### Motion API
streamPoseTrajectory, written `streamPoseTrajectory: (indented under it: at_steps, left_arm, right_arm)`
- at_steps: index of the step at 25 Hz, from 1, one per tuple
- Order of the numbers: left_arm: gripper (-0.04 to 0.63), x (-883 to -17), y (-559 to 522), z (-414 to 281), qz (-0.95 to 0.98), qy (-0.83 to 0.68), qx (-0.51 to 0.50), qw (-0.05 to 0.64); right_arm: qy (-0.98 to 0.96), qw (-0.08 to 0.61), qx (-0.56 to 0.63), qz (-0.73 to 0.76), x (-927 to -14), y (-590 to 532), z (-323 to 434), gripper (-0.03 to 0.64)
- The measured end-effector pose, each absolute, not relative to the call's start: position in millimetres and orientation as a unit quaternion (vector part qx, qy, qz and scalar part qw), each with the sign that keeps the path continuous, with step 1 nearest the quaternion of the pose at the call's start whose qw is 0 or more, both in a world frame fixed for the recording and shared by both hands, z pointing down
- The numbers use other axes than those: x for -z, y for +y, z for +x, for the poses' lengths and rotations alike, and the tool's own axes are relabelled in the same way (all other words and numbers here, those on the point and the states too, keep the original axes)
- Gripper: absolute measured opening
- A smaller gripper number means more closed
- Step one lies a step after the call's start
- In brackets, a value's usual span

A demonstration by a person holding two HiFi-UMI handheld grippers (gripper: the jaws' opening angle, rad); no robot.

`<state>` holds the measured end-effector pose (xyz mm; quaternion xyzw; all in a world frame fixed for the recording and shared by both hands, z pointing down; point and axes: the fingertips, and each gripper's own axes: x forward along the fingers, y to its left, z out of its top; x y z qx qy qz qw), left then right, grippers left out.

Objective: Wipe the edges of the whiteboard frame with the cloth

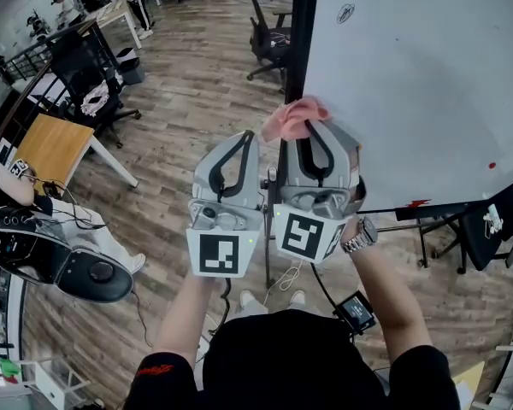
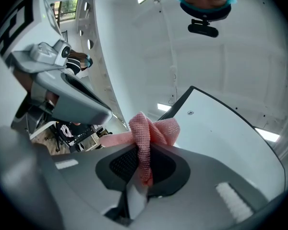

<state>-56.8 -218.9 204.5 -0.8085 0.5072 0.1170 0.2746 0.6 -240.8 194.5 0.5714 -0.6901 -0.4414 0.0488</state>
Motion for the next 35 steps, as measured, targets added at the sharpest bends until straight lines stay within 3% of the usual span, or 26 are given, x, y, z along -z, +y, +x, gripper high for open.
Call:
streamPoseTrajectory:
  at_steps: [35]
  left_arm:
    - [-0.002,-256,-226,-56,-0.824,0.509,-0.091,0.233]
  right_arm:
    - [-0.711,0.039,0.394,0.581,-245,-235,4,0.051]
